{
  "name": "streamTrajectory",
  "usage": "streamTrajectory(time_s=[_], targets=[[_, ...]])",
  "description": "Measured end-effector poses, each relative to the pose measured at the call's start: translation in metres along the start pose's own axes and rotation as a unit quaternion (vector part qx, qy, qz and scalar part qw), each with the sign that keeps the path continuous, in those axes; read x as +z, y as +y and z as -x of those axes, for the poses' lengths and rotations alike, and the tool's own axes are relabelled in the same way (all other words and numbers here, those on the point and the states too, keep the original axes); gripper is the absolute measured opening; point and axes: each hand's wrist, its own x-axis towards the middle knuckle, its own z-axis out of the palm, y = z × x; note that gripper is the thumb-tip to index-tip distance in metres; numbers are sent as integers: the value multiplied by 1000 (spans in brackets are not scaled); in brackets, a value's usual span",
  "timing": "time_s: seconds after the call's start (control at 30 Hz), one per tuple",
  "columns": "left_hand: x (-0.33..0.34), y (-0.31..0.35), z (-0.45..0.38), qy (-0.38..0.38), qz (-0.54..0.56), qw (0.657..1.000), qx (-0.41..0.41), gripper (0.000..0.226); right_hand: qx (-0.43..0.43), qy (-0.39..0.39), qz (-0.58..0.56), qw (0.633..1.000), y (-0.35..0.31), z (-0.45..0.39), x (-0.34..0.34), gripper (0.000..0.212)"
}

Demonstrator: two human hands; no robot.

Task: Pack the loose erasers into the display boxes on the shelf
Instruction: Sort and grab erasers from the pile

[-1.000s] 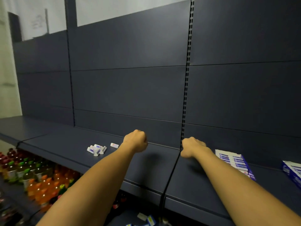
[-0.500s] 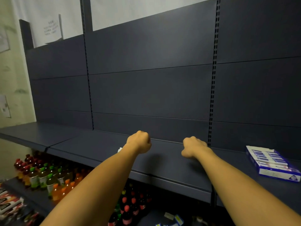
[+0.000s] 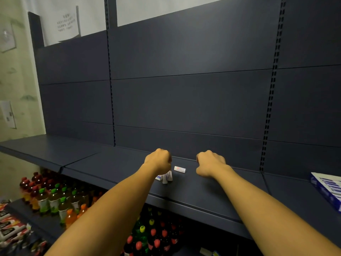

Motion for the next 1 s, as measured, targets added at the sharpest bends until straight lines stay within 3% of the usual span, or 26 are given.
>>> streamTrajectory(time_s=[0.43, 0.7, 1.0], targets=[[15, -61, -58, -21, 31, 999, 1, 37, 4, 13, -40, 999, -21, -85, 33, 31], [33, -88, -81, -73, 14, 997, 22, 31, 53, -18, -29, 998, -20, -98, 49, 33], [31, -113, -103, -171, 112, 966, 157, 19, 138, -27, -22, 990, -44, -105, 53, 32]])
